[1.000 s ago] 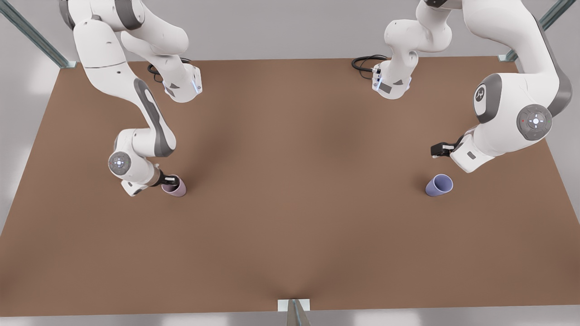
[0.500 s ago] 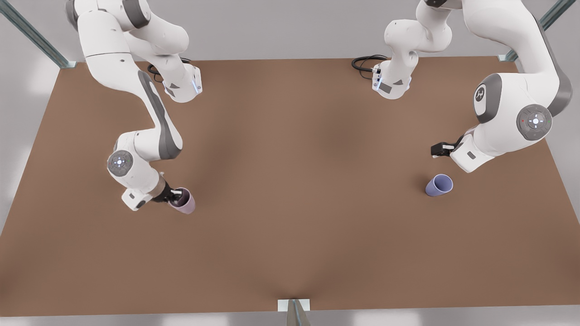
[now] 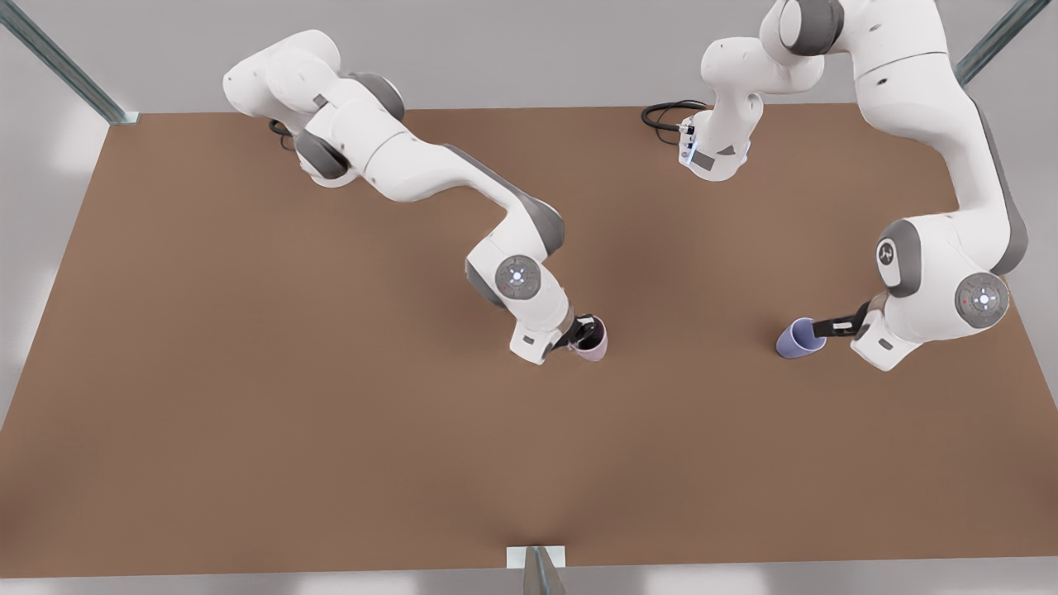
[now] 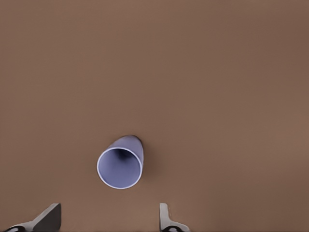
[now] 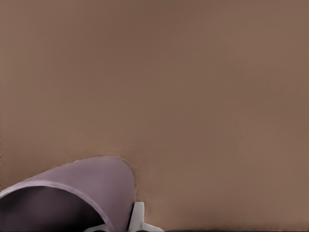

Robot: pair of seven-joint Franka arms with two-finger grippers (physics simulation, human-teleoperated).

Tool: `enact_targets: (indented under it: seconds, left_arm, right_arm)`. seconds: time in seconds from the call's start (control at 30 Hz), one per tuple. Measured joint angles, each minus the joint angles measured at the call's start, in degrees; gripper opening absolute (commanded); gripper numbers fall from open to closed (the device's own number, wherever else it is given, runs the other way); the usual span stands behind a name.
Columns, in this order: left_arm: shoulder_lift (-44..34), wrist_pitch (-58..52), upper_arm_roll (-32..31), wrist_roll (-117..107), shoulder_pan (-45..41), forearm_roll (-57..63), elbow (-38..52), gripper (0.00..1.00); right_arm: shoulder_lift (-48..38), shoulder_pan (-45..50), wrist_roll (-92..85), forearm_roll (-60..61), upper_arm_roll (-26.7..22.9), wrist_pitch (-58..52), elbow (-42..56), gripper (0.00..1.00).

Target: Stack the cups, with the pink cup at the bottom and the purple cup at the top

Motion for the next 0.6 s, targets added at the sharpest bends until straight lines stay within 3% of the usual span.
enact_targets:
  seconds: [0.27,0.47,0.5,0.53,0.57,0.6]
  left_arm:
    - [0.94,14.26,0.08,2.68,3.89,-0.79,-14.81,1.00]
    - [1.71,22.16,0.20,4.23,5.11,-0.71,-21.07,1.00]
    - [1.96,23.41,0.21,4.44,5.29,-0.70,-21.69,1.00]
    - [2.32,24.47,0.21,4.65,5.47,-0.68,-22.02,1.00]
    - [2.66,25.37,0.19,4.84,5.56,-0.67,-22.41,1.00]
    - [2.84,26.13,0.16,5.02,5.59,-0.66,-22.85,1.00]
  right_arm:
    - [5.40,2.73,11.35,-0.14,-0.26,5.30,0.31,0.21]
    - [7.35,2.75,16.98,-0.84,-0.95,5.65,0.26,0.21]
    - [7.45,2.75,17.75,-1.00,-1.04,5.72,0.23,0.26]
    - [7.49,2.75,18.52,-1.19,-1.10,5.74,0.21,0.69]
    - [7.52,2.75,19.25,-1.32,-1.12,5.73,0.20,0.81]
    - [7.53,2.75,19.92,-1.41,-1.13,5.73,0.20,0.83]
